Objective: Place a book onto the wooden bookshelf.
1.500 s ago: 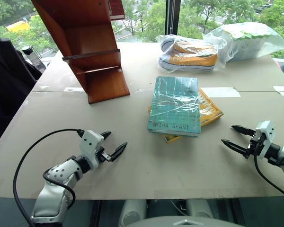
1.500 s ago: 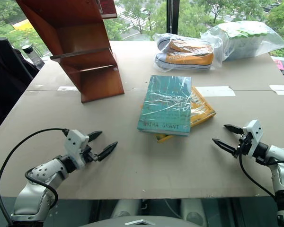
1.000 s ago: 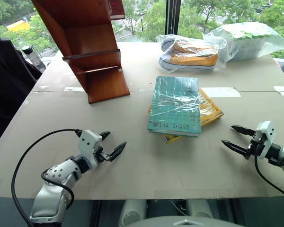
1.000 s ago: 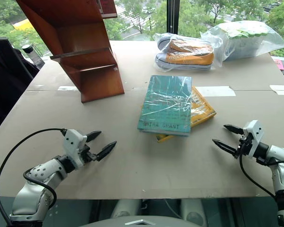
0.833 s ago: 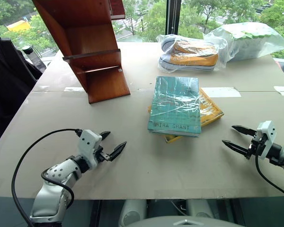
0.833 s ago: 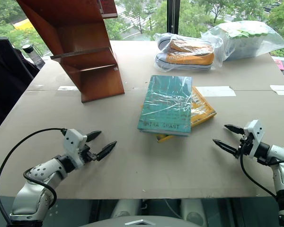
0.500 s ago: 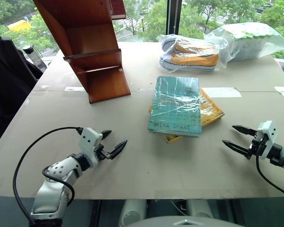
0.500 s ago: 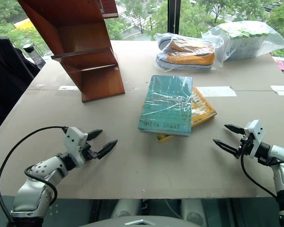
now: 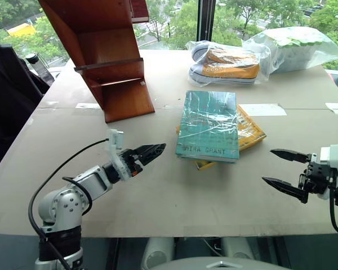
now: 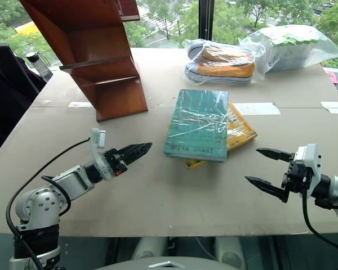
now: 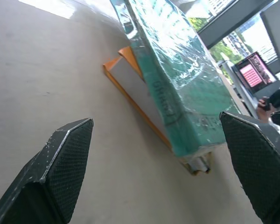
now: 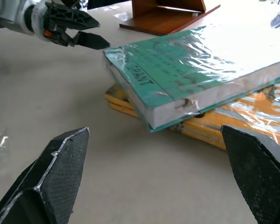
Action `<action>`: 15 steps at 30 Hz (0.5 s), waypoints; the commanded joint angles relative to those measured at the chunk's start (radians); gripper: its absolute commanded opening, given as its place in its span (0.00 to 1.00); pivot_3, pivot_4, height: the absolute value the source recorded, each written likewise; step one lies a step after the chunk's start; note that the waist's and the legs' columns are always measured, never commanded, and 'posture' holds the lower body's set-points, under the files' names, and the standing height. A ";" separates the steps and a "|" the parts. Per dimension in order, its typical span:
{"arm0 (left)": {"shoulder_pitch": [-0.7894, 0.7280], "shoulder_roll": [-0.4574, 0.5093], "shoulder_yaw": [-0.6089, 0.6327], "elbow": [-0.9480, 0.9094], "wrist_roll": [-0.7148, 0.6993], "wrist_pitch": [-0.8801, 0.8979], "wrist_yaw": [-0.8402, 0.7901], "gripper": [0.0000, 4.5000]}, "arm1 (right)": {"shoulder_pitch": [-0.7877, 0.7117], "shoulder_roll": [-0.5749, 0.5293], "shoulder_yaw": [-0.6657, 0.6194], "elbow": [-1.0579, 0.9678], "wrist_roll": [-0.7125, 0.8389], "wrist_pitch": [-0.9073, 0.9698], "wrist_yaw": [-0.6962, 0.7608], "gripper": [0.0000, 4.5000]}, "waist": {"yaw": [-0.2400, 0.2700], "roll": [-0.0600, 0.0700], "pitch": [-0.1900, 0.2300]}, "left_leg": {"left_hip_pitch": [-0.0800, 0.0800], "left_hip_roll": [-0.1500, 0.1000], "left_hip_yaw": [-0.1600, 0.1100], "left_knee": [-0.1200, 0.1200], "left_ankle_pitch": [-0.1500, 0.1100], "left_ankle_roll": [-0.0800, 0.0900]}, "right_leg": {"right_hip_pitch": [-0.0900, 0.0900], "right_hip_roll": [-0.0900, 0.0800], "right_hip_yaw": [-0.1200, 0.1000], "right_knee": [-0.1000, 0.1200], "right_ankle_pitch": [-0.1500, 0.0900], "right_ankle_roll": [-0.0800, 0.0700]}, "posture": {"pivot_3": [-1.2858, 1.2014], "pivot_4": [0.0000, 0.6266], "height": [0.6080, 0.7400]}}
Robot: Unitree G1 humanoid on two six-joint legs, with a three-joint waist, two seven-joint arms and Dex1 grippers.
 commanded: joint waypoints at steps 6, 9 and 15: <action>-0.173 -0.059 -0.011 0.239 -0.101 0.209 0.086 0.99 | 0.038 -0.026 -0.106 -0.179 0.135 0.106 -0.073 1.00 | 0.001 -0.003 0.001 | 0.000 0.000 -0.001 0.000 0.000 0.000 | 0.001 0.000 0.000 0.000 0.000 0.000 | 0.52 0.24 0.64; -0.229 -0.079 -0.007 0.325 -0.116 0.261 0.088 0.99 | 0.070 -0.022 -0.137 -0.228 0.171 0.132 -0.096 1.00 | 0.008 -0.004 0.001 | 0.000 -0.001 -0.002 0.000 0.000 0.000 | 0.001 0.000 -0.001 0.000 0.000 0.000 | 0.52 0.24 0.64; -0.322 -0.078 -0.032 0.461 -0.086 0.315 0.011 0.99 | 0.092 -0.016 -0.149 -0.265 0.190 0.147 -0.133 1.00 | 0.006 -0.005 0.001 | 0.000 -0.001 -0.002 0.001 0.000 0.000 | 0.002 0.000 -0.001 -0.001 0.000 0.000 | 0.52 0.24 0.64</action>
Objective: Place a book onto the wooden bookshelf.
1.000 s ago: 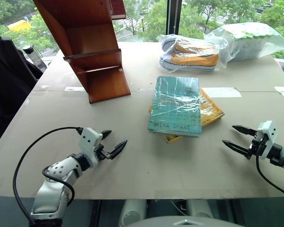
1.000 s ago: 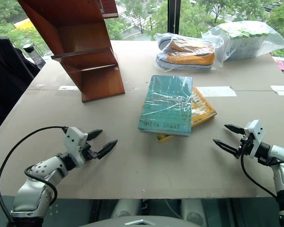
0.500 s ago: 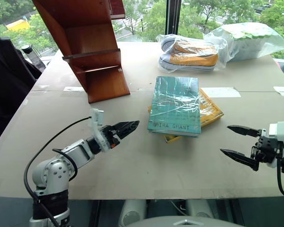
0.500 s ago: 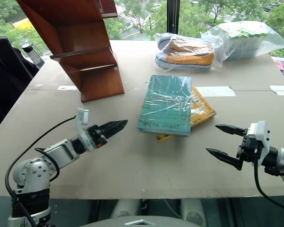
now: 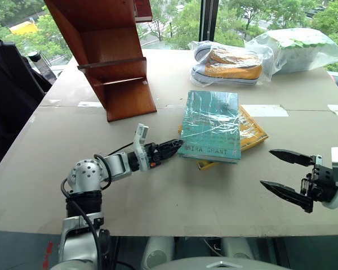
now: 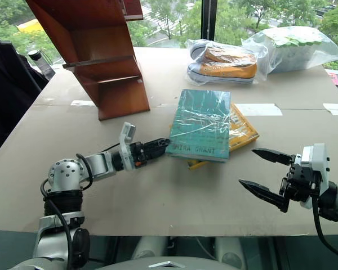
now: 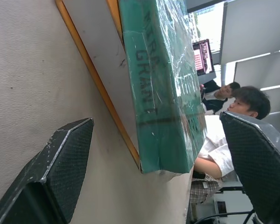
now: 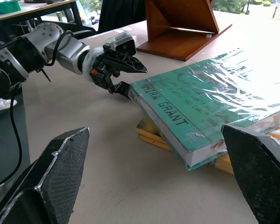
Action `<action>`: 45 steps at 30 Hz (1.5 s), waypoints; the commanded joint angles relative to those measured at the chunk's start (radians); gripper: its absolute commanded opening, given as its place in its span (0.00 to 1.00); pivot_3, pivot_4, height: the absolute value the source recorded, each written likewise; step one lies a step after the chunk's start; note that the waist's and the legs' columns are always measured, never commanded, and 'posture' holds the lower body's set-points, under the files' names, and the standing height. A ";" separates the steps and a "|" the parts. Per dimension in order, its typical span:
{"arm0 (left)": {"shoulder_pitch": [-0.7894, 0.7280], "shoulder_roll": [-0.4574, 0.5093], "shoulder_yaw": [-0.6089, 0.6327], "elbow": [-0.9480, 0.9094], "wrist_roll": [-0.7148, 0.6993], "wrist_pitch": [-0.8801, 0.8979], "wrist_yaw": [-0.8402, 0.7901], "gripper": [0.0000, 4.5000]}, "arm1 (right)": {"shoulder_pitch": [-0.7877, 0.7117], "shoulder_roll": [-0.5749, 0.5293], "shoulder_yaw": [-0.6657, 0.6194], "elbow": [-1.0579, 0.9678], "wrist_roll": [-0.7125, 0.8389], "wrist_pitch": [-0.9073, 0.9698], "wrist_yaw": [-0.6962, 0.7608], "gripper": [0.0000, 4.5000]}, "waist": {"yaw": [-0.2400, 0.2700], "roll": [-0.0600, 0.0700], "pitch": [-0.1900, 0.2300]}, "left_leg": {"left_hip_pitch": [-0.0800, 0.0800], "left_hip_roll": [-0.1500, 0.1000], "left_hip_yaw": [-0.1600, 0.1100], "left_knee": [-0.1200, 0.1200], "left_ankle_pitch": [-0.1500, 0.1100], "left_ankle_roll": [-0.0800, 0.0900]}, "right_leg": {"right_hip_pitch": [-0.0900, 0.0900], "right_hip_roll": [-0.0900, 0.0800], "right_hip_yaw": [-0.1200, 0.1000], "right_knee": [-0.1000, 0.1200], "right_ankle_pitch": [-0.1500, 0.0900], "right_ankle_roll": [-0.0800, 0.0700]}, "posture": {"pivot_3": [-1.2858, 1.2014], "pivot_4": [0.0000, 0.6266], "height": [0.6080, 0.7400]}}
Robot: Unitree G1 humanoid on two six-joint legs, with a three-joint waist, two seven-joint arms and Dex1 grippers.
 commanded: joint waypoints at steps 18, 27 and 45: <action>-0.125 0.057 -0.023 0.059 0.093 0.084 -0.234 0.01 | -0.048 -0.005 -0.026 -0.001 0.006 -0.007 -0.028 1.00 | -0.006 -0.003 0.002 | -0.001 0.000 -0.001 0.000 0.000 0.000 | 0.000 0.000 0.000 0.000 0.000 0.000 | 0.52 0.24 0.64; -0.089 0.077 0.135 -0.329 -0.083 0.106 -0.117 0.01 | -0.161 -0.003 -0.010 0.063 0.050 0.009 -0.022 1.00 | -0.004 -0.006 0.004 | -0.001 0.001 -0.001 0.000 0.000 0.000 | -0.001 -0.001 0.000 0.000 0.001 -0.001 | 0.52 0.24 0.64; -0.490 0.628 -0.420 -0.512 1.185 -1.085 -0.242 0.01 | -0.698 0.073 0.093 0.329 0.170 0.130 -0.155 1.00 | -0.007 -0.006 0.007 | -0.002 0.000 0.010 -0.004 0.000 0.000 | -0.003 0.002 0.004 -0.003 0.004 -0.005 | 0.52 0.24 0.64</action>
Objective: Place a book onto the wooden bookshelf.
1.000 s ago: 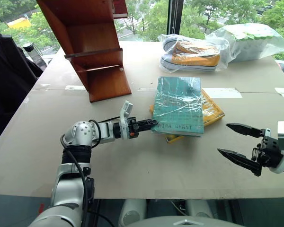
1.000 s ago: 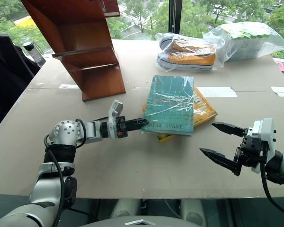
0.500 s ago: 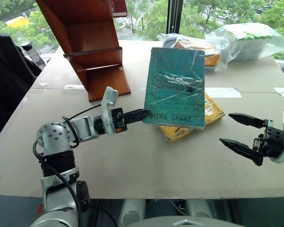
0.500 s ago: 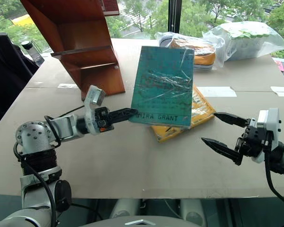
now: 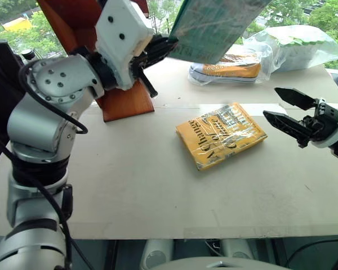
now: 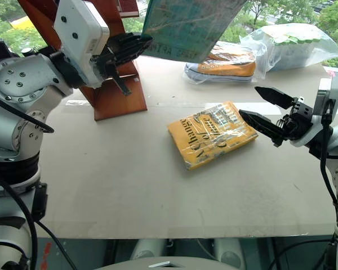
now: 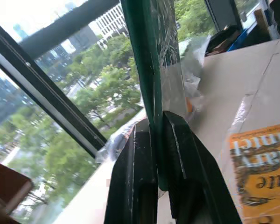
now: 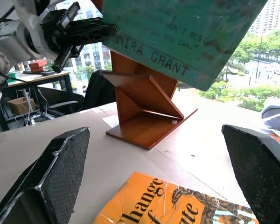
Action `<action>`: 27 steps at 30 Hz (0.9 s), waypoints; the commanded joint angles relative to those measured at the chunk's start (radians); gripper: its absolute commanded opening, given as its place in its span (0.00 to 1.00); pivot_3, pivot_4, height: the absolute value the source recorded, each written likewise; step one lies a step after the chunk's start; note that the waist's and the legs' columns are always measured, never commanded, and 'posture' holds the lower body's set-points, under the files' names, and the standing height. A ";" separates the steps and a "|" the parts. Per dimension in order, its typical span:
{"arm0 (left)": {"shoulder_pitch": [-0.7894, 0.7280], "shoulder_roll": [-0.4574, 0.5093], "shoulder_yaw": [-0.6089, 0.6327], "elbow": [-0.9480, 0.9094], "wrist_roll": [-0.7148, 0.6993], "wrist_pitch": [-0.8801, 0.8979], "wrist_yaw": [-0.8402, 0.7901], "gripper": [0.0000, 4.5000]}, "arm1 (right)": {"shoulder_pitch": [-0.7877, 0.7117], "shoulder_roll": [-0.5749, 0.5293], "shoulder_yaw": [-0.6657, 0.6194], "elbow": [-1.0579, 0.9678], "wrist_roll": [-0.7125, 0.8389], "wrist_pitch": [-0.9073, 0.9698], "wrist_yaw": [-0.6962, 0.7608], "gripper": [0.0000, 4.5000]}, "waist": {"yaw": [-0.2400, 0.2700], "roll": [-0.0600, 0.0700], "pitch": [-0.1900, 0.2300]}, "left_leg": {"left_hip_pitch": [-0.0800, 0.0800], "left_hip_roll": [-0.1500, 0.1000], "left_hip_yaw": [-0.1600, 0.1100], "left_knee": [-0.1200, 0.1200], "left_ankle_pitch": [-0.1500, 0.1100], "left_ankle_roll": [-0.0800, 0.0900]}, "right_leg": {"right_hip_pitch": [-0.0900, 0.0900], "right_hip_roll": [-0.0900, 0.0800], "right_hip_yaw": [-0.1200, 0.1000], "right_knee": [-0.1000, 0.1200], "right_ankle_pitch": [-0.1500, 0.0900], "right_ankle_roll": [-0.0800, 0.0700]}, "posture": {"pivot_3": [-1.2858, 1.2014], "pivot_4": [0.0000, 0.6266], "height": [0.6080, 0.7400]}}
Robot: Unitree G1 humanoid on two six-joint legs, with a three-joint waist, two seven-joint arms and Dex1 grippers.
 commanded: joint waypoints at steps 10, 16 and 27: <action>0.076 0.300 0.028 0.213 0.622 -0.371 0.060 0.01 | -0.197 0.033 0.016 0.039 0.097 0.095 -0.043 1.00 | -0.001 0.001 0.003 | -0.001 0.001 0.004 0.000 0.000 0.000 | -0.003 0.000 0.002 0.002 0.000 0.007 | 0.52 0.24 0.64; 0.140 0.301 0.053 0.259 0.709 -0.364 0.062 0.01 | -0.220 0.033 0.020 0.043 0.086 0.113 -0.048 1.00 | 0.002 0.001 0.003 | -0.002 0.002 0.005 0.000 0.000 0.000 | -0.004 0.000 0.002 0.002 0.000 0.007 | 0.52 0.24 0.64; 0.202 0.272 0.078 0.262 0.718 -0.187 -0.072 0.01 | -0.185 0.034 0.006 0.017 0.072 0.097 -0.056 1.00 | -0.002 0.000 0.003 | -0.003 0.003 0.006 0.000 0.000 0.000 | -0.007 0.000 0.003 0.005 0.001 0.007 | 0.52 0.24 0.64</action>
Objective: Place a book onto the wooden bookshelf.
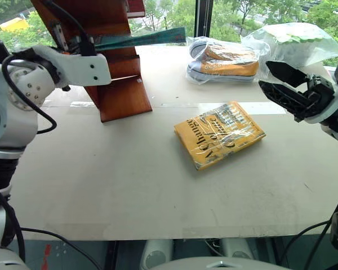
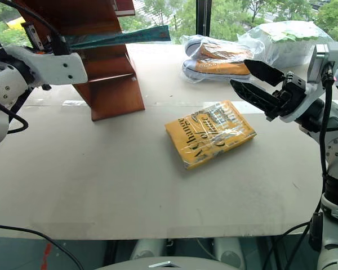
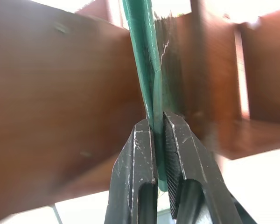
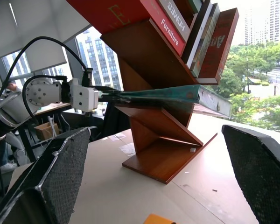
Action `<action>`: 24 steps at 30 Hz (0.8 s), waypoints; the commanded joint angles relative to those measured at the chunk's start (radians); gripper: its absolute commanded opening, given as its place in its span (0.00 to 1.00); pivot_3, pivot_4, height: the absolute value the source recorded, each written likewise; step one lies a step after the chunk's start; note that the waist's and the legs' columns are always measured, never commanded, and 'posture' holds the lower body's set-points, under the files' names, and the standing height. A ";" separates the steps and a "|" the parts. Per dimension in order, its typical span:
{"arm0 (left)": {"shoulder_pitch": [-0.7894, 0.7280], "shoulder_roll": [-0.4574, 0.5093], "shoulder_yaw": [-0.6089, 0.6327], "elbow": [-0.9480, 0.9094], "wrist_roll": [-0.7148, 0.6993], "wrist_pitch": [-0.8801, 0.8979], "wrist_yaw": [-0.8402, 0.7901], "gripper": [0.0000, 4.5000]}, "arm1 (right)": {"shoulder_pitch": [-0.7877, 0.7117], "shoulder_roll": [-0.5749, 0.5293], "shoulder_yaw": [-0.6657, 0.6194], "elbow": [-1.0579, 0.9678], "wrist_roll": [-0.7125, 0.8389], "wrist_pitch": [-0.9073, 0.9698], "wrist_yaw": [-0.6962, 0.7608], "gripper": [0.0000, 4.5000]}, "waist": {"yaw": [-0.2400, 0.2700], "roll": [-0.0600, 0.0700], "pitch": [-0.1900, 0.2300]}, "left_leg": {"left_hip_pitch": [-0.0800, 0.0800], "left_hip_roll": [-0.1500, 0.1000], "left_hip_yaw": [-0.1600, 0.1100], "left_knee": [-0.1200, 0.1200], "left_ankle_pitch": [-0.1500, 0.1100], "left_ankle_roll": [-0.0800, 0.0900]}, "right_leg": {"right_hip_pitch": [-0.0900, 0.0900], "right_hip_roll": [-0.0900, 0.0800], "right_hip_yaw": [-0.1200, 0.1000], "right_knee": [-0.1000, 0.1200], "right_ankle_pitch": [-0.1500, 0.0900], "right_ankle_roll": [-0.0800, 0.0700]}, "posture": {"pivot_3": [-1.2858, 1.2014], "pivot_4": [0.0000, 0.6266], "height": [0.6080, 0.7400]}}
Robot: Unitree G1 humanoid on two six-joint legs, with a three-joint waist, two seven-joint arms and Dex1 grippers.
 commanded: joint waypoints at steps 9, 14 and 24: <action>0.041 0.051 0.095 -0.076 0.039 0.147 -0.103 0.01 | -0.003 0.002 -0.029 -0.035 0.002 -0.032 0.007 1.00 | -0.002 0.000 0.000 | 0.001 0.000 0.002 0.001 0.000 0.000 | 0.000 0.000 0.002 0.000 0.000 0.000 | 0.52 0.24 0.64; 0.071 0.063 0.126 -0.096 0.054 0.191 -0.115 0.45 | -0.013 0.008 -0.028 -0.025 0.005 -0.034 0.005 1.00 | -0.006 0.000 0.000 | 0.001 0.001 0.003 0.001 0.000 0.000 | -0.001 0.000 0.002 0.001 0.000 0.000 | 0.52 0.24 0.64; 0.112 0.008 0.219 -0.183 0.041 0.258 -0.059 0.97 | 0.032 0.007 -0.036 -0.007 -0.036 -0.059 0.026 1.00 | 0.002 0.000 0.000 | 0.000 0.001 0.003 0.001 0.000 0.000 | -0.001 0.000 0.003 0.000 0.002 -0.002 | 0.52 0.24 0.64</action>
